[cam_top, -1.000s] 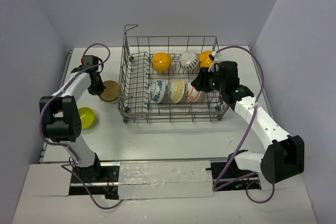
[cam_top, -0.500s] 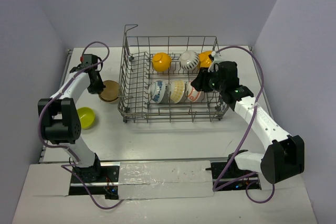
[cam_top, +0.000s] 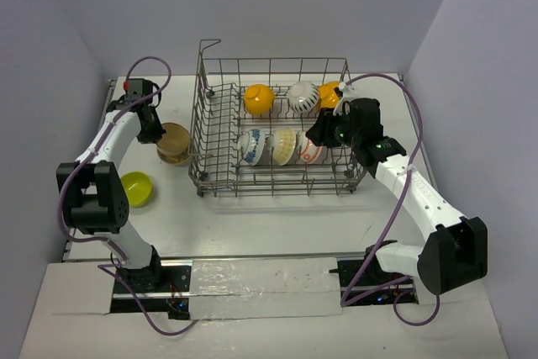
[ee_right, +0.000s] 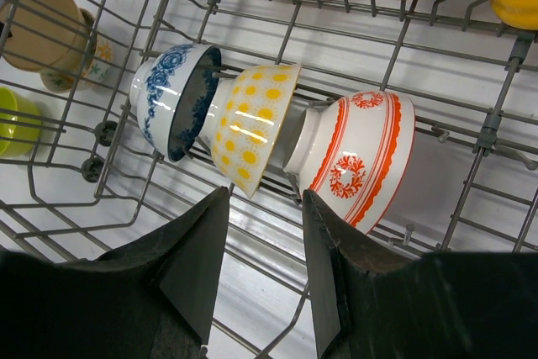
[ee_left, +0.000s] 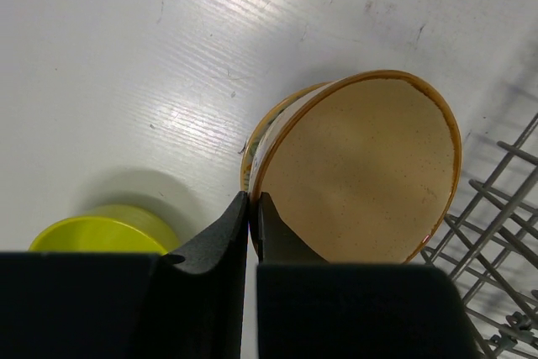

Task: Load the bowls into the dish rack
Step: Pick up the bowl from the bowl, then place the bowl at the corner of the board.

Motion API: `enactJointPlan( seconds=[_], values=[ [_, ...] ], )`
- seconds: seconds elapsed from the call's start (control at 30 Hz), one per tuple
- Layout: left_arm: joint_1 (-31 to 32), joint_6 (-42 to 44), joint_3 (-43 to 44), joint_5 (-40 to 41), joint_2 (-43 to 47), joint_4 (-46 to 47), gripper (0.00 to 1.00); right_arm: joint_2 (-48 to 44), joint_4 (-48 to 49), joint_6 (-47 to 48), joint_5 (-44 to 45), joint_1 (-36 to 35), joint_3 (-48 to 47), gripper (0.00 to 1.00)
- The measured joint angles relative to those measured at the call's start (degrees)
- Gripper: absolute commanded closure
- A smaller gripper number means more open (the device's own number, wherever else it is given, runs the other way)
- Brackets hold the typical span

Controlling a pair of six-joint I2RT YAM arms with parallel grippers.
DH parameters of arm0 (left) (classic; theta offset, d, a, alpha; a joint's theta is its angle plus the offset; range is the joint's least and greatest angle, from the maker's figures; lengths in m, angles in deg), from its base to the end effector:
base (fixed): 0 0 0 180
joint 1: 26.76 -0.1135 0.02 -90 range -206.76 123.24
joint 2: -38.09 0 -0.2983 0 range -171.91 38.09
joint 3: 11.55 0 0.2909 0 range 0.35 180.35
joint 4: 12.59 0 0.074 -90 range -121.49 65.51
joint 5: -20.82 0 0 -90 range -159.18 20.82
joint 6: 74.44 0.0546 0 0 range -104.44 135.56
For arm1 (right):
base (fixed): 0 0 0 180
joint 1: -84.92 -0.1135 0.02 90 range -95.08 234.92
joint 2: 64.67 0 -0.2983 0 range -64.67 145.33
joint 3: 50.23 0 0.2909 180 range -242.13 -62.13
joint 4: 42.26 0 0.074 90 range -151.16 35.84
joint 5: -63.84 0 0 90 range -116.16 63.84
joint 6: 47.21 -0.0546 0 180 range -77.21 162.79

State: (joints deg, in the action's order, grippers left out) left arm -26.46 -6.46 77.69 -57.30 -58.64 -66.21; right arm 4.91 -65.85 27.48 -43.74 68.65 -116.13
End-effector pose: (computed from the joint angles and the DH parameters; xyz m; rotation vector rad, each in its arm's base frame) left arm 0.4050 0.0091 0.2603 -0.5594 2.5454 0.1360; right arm 0.3009 0.1050 0.3166 -0.2132 2.0759 0.6537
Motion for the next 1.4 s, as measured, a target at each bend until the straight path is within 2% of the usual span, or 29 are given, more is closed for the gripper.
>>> enactJointPlan(
  seconds=[0.43, 0.73, 0.97, 1.4],
  values=[
    [-0.5, -0.1, 6.2, 2.1, 4.9, -2.3, 1.00, -0.2, 0.0, 0.0, 0.0, -0.4, 0.0, 0.52],
    [-8.6, -0.1, 7.2, 0.6, 5.2, -2.7, 1.00, -0.2, 0.0, 0.1, 0.0, -0.6, 0.0, 0.52],
    [-13.2, -0.2, 7.2, -1.9, 3.3, -2.3, 1.00, -0.2, 0.0, 0.2, 0.0, -0.8, 0.0, 0.52],
    [-14.2, -0.8, 5.2, -4.2, -2.3, -1.0, 1.00, -0.2, 0.0, 0.2, 0.0, -1.0, 0.0, 0.52]
  ],
)
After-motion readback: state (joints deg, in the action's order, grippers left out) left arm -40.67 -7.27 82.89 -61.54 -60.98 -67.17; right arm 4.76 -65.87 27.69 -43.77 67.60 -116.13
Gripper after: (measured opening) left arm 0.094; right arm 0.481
